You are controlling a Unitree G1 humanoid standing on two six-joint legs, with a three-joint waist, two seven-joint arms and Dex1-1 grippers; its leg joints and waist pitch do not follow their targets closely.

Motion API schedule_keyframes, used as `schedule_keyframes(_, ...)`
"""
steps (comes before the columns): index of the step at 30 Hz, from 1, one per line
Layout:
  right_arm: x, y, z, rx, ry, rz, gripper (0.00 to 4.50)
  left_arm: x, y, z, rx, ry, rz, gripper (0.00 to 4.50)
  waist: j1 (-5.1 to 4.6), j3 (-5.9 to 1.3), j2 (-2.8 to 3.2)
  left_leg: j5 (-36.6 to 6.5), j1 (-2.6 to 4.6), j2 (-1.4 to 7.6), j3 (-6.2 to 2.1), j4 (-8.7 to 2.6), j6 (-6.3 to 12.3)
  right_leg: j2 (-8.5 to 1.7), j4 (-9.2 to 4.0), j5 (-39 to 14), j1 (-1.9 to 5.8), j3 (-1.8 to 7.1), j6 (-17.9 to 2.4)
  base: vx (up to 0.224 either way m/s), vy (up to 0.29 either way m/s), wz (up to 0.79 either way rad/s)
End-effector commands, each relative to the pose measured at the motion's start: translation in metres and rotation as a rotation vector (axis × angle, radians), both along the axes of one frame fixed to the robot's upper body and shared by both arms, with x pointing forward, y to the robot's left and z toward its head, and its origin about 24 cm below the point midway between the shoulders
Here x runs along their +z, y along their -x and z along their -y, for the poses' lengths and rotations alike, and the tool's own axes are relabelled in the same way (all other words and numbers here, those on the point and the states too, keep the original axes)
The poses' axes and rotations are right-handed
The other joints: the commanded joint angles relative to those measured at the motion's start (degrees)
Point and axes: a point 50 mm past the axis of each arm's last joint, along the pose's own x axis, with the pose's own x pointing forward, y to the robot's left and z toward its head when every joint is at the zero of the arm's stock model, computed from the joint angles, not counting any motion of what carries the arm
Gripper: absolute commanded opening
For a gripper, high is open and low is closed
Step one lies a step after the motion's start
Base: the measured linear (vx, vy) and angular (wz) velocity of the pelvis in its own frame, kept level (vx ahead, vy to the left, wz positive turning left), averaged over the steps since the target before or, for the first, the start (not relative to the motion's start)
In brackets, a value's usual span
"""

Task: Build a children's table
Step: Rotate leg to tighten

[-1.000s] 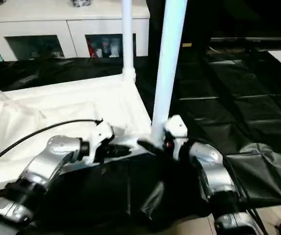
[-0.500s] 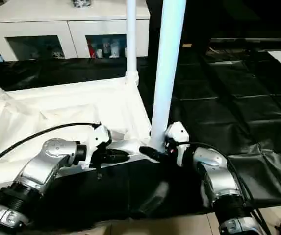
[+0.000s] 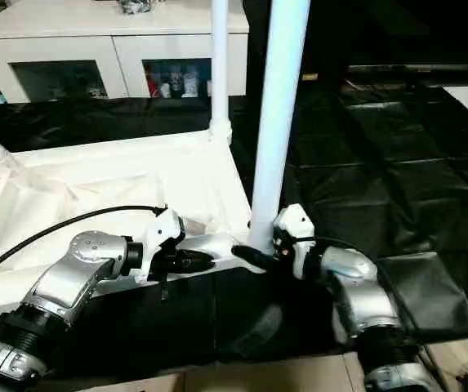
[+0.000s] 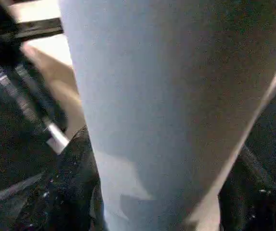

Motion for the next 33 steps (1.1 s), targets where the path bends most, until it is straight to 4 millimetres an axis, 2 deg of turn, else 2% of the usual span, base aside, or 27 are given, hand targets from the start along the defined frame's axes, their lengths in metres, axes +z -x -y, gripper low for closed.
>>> schedule_keyframes(1,-0.007,-0.010,0.001,-0.167,0.013,-0.028,2.69,-0.014,-0.001,0.002,0.061,-0.041,-0.041,0.00,-0.09,-2.73,-0.92,-7.08,0.40,2.15,-0.29,-3.49,6.49,-2.61,-3.80,-0.70,2.88,1.79,-16.31,0.000,0.000,0.00)
schedule_keyframes(2,-0.009,-0.013,0.000,-0.214,0.017,-0.040,2.69,-0.014,-0.004,0.003,0.087,-0.049,-0.033,0.00,-0.47,-2.57,-0.83,-9.93,0.57,2.04,-0.45,-3.90,4.55,-2.59,-4.26,-5.46,2.91,1.70,-15.51,0.000,0.000,0.00)
schedule_keyframes(4,-0.015,-0.020,-0.007,-0.364,0.032,-0.053,2.69,-0.016,-0.014,0.007,0.180,-0.067,-0.019,0.00,-0.61,-2.34,-0.81,-11.56,0.66,2.12,-0.46,-4.03,3.61,-2.62,-4.59,-8.04,2.71,1.75,-14.77,0.000,0.000,0.00)
schedule_keyframes(5,-0.021,-0.025,-0.010,-0.499,0.049,-0.092,2.69,-0.016,-0.021,0.011,0.241,-0.075,-0.015,0.00,-0.95,-2.03,-0.59,-15.47,0.93,2.13,-0.69,-4.59,1.42,-2.67,-5.02,-13.58,2.61,1.77,-13.48,0.000,0.000,0.00)
schedule_keyframes(7,-0.025,-0.027,-0.011,-0.574,0.058,-0.120,2.68,-0.017,-0.025,0.014,0.278,-0.078,-0.016,0.00,-1.15,-1.81,-0.52,-17.92,1.33,2.03,-0.65,-4.85,-0.06,-2.60,-5.52,-16.83,2.20,1.85,-12.50,0.000,0.000,0.00)
schedule_keyframes(8,-0.029,-0.029,-0.013,-0.650,0.058,-0.153,2.68,-0.017,-0.030,0.017,0.330,-0.083,-0.016,0.00,-1.26,-1.88,-0.72,-19.44,1.52,1.98,-0.79,-4.87,-0.79,-2.62,-5.62,-18.24,2.16,1.94,-11.77,0.000,0.000,0.00)
schedule_keyframes(9,-0.032,-0.030,-0.016,-0.715,0.049,-0.188,2.68,-0.017,-0.034,0.021,0.378,-0.091,-0.013,0.00,-1.13,-1.89,-0.61,-19.41,1.51,1.94,-0.76,-4.94,-1.06,-2.69,-5.82,-17.93,2.02,2.08,-11.14,0.000,0.000,0.00)
schedule_keyframes(10,-0.036,-0.031,-0.022,-0.784,0.034,-0.233,2.68,-0.017,-0.039,0.026,0.430,-0.101,-0.007,0.00,-1.28,-1.85,-0.61,-19.79,1.61,1.95,-0.75,-4.97,-1.22,-2.63,-5.78,-17.78,1.86,2.19,-11.17,0.000,0.000,0.00)
schedule_keyframes(12,-0.037,-0.034,-0.040,-0.850,0.001,-0.278,2.68,-0.016,-0.047,0.039,0.505,-0.107,0.004,0.00,-0.84,-1.88,-0.78,-20.82,2.22,1.81,-0.61,-4.85,-1.27,-2.56,-6.09,-17.50,1.40,2.30,-10.91,0.000,0.000,0.00)
schedule_keyframes(13,-0.037,-0.034,-0.040,-0.850,0.001,-0.278,2.67,-0.016,-0.047,0.039,0.505,-0.107,0.004,0.00,-0.74,-1.90,-0.93,-20.80,2.23,1.80,-0.56,-4.81,-1.13,-2.61,-6.13,-17.25,1.35,2.39,-10.91,0.000,0.000,0.00)
schedule_keyframes(14,-0.035,-0.036,-0.052,-0.862,-0.012,-0.288,2.67,-0.015,-0.050,0.048,0.529,-0.104,0.012,0.00,-0.56,-1.98,-0.97,-19.78,1.94,1.77,-0.62,-4.85,-0.71,-2.59,-5.95,-15.55,1.63,2.42,-10.90,0.000,0.000,0.00)
schedule_keyframes(15,-0.035,-0.036,-0.055,-0.868,-0.014,-0.291,2.67,-0.015,-0.051,0.050,0.534,-0.107,0.018,0.00,-0.34,-2.10,-0.92,-18.40,1.74,1.76,-0.65,-4.86,-0.40,-2.68,-5.79,-13.86,1.87,2.40,-10.83,0.000,0.000,0.00)
schedule_keyframes(16,-0.034,-0.037,-0.058,-0.877,-0.014,-0.294,2.67,-0.014,-0.051,0.054,0.527,-0.106,0.020,0.00,-0.36,-2.10,-1.20,-17.72,1.53,1.79,-0.63,-4.87,-0.07,-2.66,-5.71,-12.99,2.01,2.38,-10.79,0.000,0.000,0.00)
schedule_keyframes(17,-0.033,-0.038,-0.060,-0.883,-0.013,-0.294,2.67,-0.014,-0.051,0.057,0.519,-0.105,0.021,0.00,-0.11,-2.18,-1.11,-15.60,1.13,1.76,-0.71,-4.82,0.64,-2.84,-5.45,-10.86,2.35,2.32,-10.64,0.000,0.000,0.00)
schedule_keyframes(22,-0.029,-0.040,-0.064,-0.868,-0.029,-0.273,2.67,-0.013,-0.050,0.062,0.479,-0.108,0.026,0.00,0.01,-2.03,-1.20,-16.06,1.05,1.79,-0.72,-4.93,1.33,-2.91,-5.62,-11.86,2.41,2.21,-10.37,0.000,0.000,0.00)
schedule_keyframes(23,-0.027,-0.042,-0.063,-0.873,-0.066,-0.271,3.23,-0.015,-0.049,0.061,0.466,-0.108,0.024,0.00,0.01,-1.90,-1.18,-17.65,1.14,1.82,-0.76,-5.07,1.02,-2.97,-5.90,-14.76,2.22,2.22,-9.85,0.000,0.000,0.00)
schedule_keyframes(25,-0.025,-0.043,-0.063,-0.877,-0.094,-0.268,3.37,-0.016,-0.049,0.062,0.451,-0.105,0.025,0.00,0.00,-1.84,-1.18,-18.62,1.17,1.82,-0.81,-5.15,0.86,-3.03,-6.13,-16.51,2.09,2.27,-9.40,0.000,0.000,0.00)
schedule_keyframes(27,-0.023,-0.044,-0.062,-0.883,-0.110,-0.265,3.57,-0.017,-0.048,0.062,0.436,-0.104,0.022,0.00,-0.29,-1.67,-1.13,-20.15,0.85,1.81,-1.10,-5.51,0.57,-3.07,-6.28,-19.22,2.15,2.19,-8.38,0.000,0.000,0.00)
schedule_keyframes(28,-0.022,-0.045,-0.061,-0.882,-0.117,-0.260,3.72,-0.017,-0.047,0.063,0.413,-0.098,0.027,0.00,-0.72,-1.73,-1.11,-20.39,0.46,1.78,-1.38,-5.70,0.01,-3.09,-6.20,-20.08,2.44,2.07,-7.81,0.000,0.000,0.00)
schedule_keyframes(29,-0.021,-0.046,-0.060,-0.880,-0.121,-0.253,3.81,-0.017,-0.046,0.064,0.397,-0.093,0.029,0.00,-1.19,-1.68,-1.08,-20.95,0.41,1.93,-1.51,-5.83,-0.27,-2.99,-6.31,-19.69,2.37,1.91,-7.79,0.000,0.000,0.00)
schedule_keyframes(31,-0.018,-0.047,-0.057,-0.873,-0.122,-0.230,3.85,-0.018,-0.044,0.064,0.376,-0.087,0.025,0.00,-1.15,-1.81,-1.00,-21.24,0.92,2.05,-1.36,-5.68,-0.31,-3.09,-6.39,-18.59,2.02,2.08,-8.49,0.000,0.000,0.00)
schedule_keyframes(33,-0.011,-0.049,-0.049,-0.846,-0.101,-0.152,4.13,-0.019,-0.041,0.063,0.337,-0.068,0.021,0.00,-1.13,-1.97,-1.06,-19.15,0.80,2.10,-1.19,-5.61,0.11,-3.00,-6.04,-13.99,2.29,2.14,-10.05,0.000,0.000,0.00)
